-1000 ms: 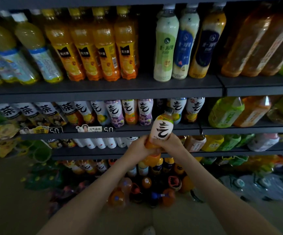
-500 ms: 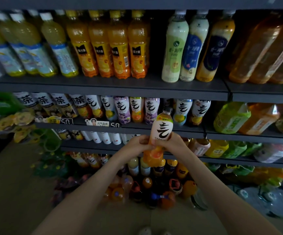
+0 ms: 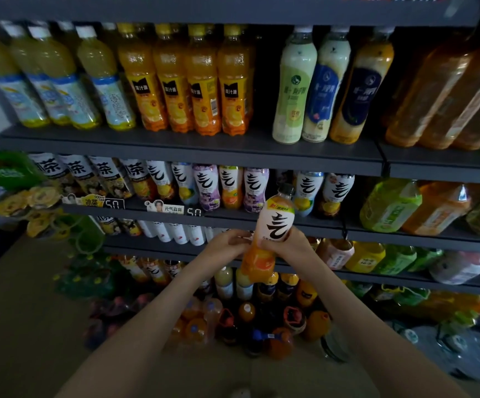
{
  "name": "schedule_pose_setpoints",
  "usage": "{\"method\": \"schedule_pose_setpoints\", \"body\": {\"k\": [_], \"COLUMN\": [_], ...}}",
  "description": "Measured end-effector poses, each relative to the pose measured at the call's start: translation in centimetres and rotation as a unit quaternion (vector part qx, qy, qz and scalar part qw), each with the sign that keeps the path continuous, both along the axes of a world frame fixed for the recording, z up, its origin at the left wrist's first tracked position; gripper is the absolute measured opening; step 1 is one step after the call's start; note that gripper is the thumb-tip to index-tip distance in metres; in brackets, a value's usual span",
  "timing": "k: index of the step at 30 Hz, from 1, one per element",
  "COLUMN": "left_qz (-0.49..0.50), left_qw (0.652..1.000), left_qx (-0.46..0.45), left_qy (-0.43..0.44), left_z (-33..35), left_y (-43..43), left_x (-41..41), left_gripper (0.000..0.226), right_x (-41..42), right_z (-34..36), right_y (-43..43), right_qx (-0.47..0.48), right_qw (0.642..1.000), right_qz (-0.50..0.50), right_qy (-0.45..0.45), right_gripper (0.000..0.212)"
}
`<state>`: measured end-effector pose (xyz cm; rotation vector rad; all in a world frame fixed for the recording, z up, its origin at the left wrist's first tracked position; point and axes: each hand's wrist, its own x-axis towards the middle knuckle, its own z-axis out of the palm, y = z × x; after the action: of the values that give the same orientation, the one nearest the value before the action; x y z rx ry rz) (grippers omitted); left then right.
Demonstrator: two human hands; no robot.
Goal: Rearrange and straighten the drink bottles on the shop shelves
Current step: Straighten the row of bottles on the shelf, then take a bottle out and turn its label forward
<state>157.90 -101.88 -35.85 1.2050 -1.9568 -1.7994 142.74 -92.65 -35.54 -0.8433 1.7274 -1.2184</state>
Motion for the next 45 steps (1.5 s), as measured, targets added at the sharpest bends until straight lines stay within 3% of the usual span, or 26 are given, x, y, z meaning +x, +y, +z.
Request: {"method": "schedule_pose_setpoints", "body": {"k": [6,9,11,13,17,22,25,30,35,45], "left_qz": [0.106,0.179,0.194,0.124,-0.057,-0.033,0.025,0.024,0.031,0.092], "left_qw": [0.986,0.971,0.974,0.992,0.998,0.999,1.000,0.999,0.999,0.994], "left_qx": [-0.103,-0.120,-0.099,-0.028,0.024,-0.038,-0.007,0.029,0.040,0.063], "left_qy": [-0.072,-0.100,-0.066,0.003,0.014,0.019,0.017,-0.022,-0.018,0.017], "left_z": [-1.0,-0.9,-0.3,0.4,0.6,-0.4,-1.0,-2.4,-3.6,-5.4], "left_y": [-2.9,-5.5,-7.6,-9.4,-12.7,-17.7,-20.8,-24.2,-25.6,-27.5], "left_x": [3.4,6.5,9.1,11.7,15.9,20.1,22.7,25.1,26.6,26.9], "left_gripper": [0.029,0.029,0.033,0.042,0.053,0.035,0.033,0.048,0.043,0.048], "right_x": [2.0,4.4,6.3,8.5,14.5,21.1,22.3,21.8,22.9,23.2], "right_z": [-1.0,-1.6,-2.0,-2.1,-1.3,-0.9,-0.5,-1.9,-3.2,-6.1], "right_y": [-2.1,-4.2,-6.0,-8.3,-13.8,-20.1,-22.5,-26.3,-29.1,-31.2], "right_qx": [-0.003,0.006,0.010,0.021,0.017,0.002,-0.037,-0.045,-0.055,0.003], "right_qw": [1.000,0.999,0.999,0.997,0.996,0.995,0.997,0.988,0.963,0.966], "right_qz": [0.027,0.026,0.037,0.053,0.072,0.099,0.042,-0.089,-0.120,-0.194], "right_qy": [0.007,0.022,0.021,0.044,0.051,0.022,-0.058,0.119,0.233,0.168], "right_gripper": [0.052,0.056,0.055,0.053,0.047,0.041,0.030,0.059,0.073,0.082]}}
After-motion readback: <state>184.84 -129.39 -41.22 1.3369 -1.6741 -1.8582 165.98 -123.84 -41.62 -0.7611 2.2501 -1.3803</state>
